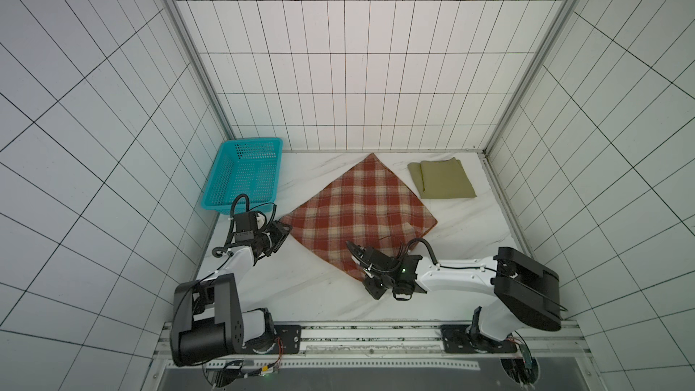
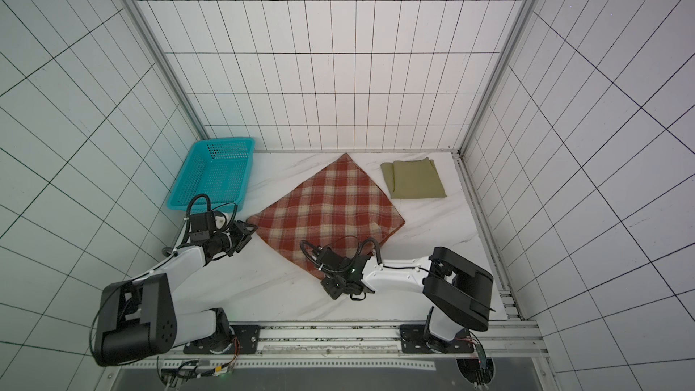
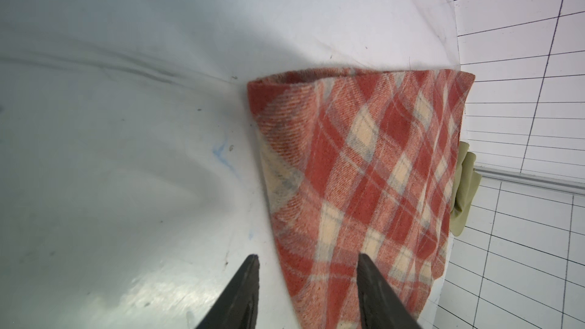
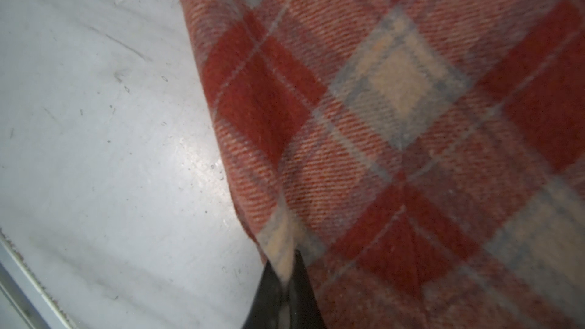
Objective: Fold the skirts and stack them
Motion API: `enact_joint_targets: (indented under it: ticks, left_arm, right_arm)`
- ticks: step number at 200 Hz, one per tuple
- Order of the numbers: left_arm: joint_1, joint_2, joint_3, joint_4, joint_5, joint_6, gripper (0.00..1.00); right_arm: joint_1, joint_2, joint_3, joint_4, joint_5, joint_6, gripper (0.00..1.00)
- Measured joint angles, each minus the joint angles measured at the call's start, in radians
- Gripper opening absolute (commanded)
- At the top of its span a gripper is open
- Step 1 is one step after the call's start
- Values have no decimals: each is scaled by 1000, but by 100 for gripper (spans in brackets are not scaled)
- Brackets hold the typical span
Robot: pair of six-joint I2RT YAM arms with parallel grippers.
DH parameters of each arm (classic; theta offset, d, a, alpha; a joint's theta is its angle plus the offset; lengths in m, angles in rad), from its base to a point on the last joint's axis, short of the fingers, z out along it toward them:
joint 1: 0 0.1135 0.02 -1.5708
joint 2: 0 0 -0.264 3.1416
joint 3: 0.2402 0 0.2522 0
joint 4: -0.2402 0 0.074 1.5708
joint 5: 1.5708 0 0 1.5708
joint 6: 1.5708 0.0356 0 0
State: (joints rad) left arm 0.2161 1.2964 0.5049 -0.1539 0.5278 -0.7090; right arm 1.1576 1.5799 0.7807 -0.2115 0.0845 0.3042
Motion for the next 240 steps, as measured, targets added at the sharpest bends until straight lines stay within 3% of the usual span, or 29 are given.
enact_joint_targets:
  ticks: [176,240]
  left_arm:
    - [1,67,10,28,-53,51,52]
    - [1,102,10,99,-63,38,46]
  right_arm:
    - [0,-121,-4,-87,-51,24,0]
    - [0,-146,-20,-90,-57,31,0]
